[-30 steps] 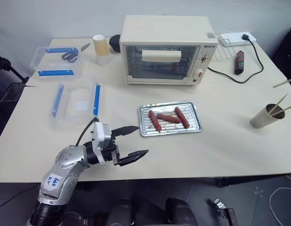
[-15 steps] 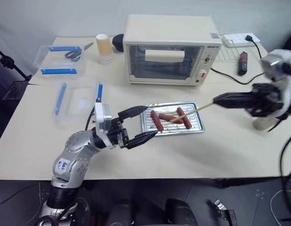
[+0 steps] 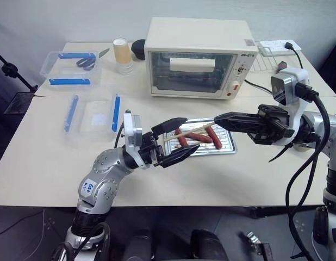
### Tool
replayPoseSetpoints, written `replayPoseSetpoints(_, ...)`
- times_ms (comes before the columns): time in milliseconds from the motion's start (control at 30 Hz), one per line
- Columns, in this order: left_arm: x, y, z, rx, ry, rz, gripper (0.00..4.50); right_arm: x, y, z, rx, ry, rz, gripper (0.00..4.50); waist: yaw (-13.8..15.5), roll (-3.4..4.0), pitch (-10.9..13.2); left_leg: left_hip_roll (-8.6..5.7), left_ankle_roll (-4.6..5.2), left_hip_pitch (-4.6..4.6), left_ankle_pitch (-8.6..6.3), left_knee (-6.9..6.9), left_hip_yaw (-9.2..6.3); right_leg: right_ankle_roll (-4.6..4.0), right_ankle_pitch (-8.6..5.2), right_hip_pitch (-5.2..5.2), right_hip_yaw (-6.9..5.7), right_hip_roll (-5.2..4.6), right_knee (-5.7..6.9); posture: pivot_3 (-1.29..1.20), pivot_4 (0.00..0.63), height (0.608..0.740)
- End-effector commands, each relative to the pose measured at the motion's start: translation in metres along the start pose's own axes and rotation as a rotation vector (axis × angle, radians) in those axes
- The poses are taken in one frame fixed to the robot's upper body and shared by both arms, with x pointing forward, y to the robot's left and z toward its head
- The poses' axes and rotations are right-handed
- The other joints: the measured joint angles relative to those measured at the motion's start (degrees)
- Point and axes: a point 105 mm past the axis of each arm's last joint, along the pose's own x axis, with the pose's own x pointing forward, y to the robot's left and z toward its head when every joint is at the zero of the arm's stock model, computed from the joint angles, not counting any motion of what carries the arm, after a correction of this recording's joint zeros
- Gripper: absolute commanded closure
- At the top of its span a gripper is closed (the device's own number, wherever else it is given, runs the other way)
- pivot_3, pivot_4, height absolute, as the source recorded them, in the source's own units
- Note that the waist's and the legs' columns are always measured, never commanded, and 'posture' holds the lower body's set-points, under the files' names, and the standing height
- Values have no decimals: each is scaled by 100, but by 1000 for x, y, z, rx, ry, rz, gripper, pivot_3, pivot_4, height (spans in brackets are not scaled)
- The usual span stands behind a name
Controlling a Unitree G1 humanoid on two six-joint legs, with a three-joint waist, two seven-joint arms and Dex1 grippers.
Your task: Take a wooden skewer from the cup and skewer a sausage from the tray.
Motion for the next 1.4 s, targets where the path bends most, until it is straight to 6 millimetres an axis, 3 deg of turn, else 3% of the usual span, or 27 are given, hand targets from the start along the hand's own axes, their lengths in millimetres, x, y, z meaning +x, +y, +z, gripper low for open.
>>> replayPoseSetpoints(33, 4, -4, 7, 24, -23, -24, 1367, 3, 6, 4, -27, -16, 26, 4500, -1, 0, 0, 0, 0, 0, 0, 0, 0, 0, 0, 0, 0, 0, 0, 0, 150, 740)
replayPoseSetpoints(400, 5, -2, 8, 31, -30, -17, 4378, 9, 7, -9, 19, 14, 33, 4500, 10, -1, 0, 0, 0, 0, 0, 0, -1, 0, 0, 0, 0, 0, -1, 0, 150, 740)
replayPoseSetpoints(433, 5, -2, 9, 34, -32, -13, 4486, 9, 7, -12, 35, 25, 28, 4500, 7, -2, 1, -1, 1, 0, 0, 0, -1, 0, 0, 1, -1, 0, -1, 0, 150, 740)
replayPoseSetpoints(533, 3, -1, 10, 40, -30, -4, 4486, 8, 2, -19, 76, 36, -4, 4500, -2, -2, 1, 0, 1, 0, 0, -2, -1, 0, 0, 1, 0, 0, -2, 0, 150, 740)
replayPoseSetpoints(567, 2, -1, 10, 43, -26, -3, 4499, 7, 1, -20, 86, 41, -14, 4262, -3, -2, 1, 1, 0, 0, 0, -2, -1, 0, 0, 1, -1, 1, -2, 0, 150, 740)
replayPoseSetpoints(767, -6, 3, 12, 70, 8, 24, 4500, -6, -8, -22, 25, 39, -103, 2430, 1, -3, 2, 0, 1, 0, 0, -3, -2, 0, 0, 0, 1, 0, -4, 0, 150, 740)
replayPoseSetpoints(1000, -41, 13, 20, 130, 89, 103, 4500, -48, -14, -30, -73, 108, -265, 140, 1, -3, 2, 0, 1, 1, 0, -12, 2, 0, 0, 0, 0, 1, -11, 0, 150, 740)
replayPoseSetpoints(1133, -70, 13, 19, 137, 150, 179, 4500, -79, -20, -44, -152, 119, -398, 30, 3, -5, 2, 1, 1, 2, 0, -20, 4, 0, 0, 0, 0, 1, -17, 0, 150, 740)
replayPoseSetpoints(1200, -89, 11, 17, 137, 187, 236, 4500, -96, -20, -64, -213, 171, -465, 30, 5, -9, 0, 1, 1, 2, 0, -19, 6, 0, 0, 1, 1, 0, -19, 0, 150, 740)
replayPoseSetpoints(1400, -118, 1, 10, 138, 236, 364, 4500, -111, -15, -98, -331, 247, -509, 30, -1, -11, 1, 2, 2, 10, 1, -23, 5, 2, 1, 6, 7, 0, -27, 0, 150, 740)
